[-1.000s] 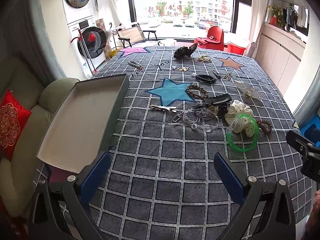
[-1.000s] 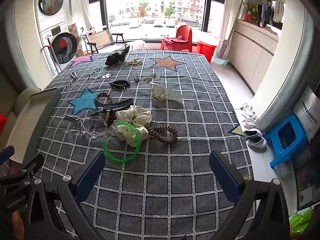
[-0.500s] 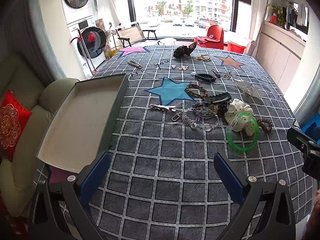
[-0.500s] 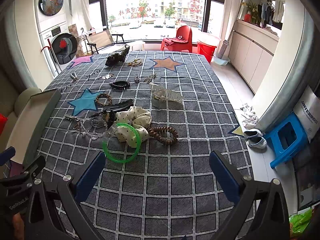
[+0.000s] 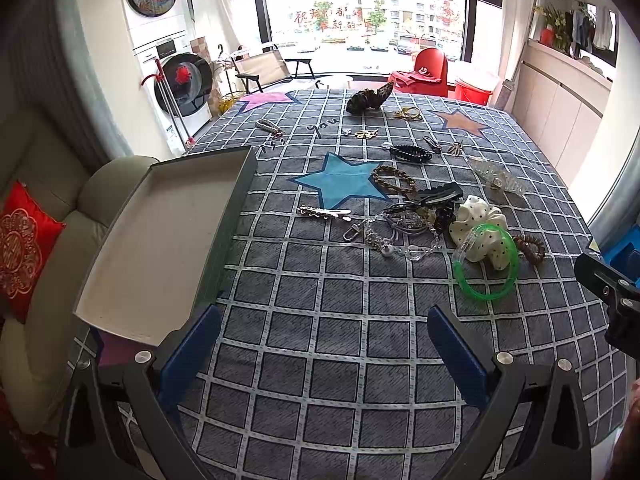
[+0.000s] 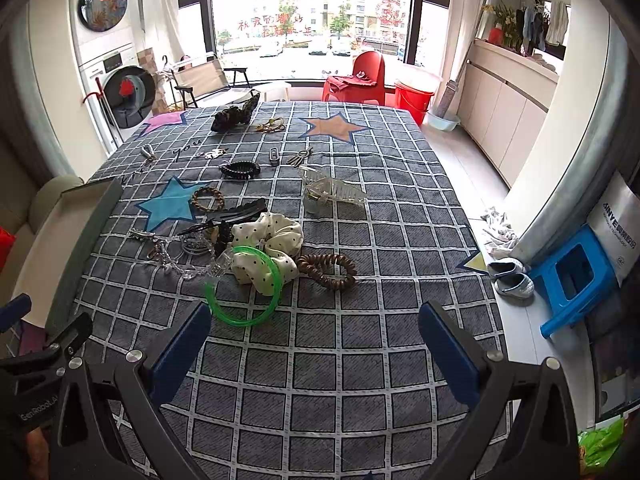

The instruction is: Organize jewelry

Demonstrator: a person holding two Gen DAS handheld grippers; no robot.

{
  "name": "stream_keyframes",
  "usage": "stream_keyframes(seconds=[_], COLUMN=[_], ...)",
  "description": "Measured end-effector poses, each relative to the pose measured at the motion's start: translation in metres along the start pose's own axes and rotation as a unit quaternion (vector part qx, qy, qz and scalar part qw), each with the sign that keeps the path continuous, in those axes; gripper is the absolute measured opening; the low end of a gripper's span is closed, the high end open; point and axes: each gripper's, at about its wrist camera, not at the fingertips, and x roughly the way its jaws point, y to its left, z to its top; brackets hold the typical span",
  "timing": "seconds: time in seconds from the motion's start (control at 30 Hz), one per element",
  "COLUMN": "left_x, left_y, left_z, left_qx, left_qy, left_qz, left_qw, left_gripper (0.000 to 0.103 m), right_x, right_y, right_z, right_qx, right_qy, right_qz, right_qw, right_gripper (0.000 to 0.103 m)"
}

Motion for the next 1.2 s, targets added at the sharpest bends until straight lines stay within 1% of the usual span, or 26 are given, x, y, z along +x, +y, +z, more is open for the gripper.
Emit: stream_keyframes(seconds=[0.5,1.2], left_x=[0.002,0.014], left_y=[-0.002,-0.008], left_z=[-0.003,-0.003], left_qx=[0.002,0.008], left_qy=[0.003,0.029], left_qz=[0.002,0.005], left_qw=[1.0000,0.9995], left_gripper=[0.103,0.103], right_x=[0.001,0.011], right_y=[-0.002,-0.012], right_z=[0.000,-0.004], right_qx=[0.001,0.010], right_qy=[0.001,0.010], right_qz=[0.000,-0.002], right_qw=[1.000,1.000], right_gripper=[0.103,0.103])
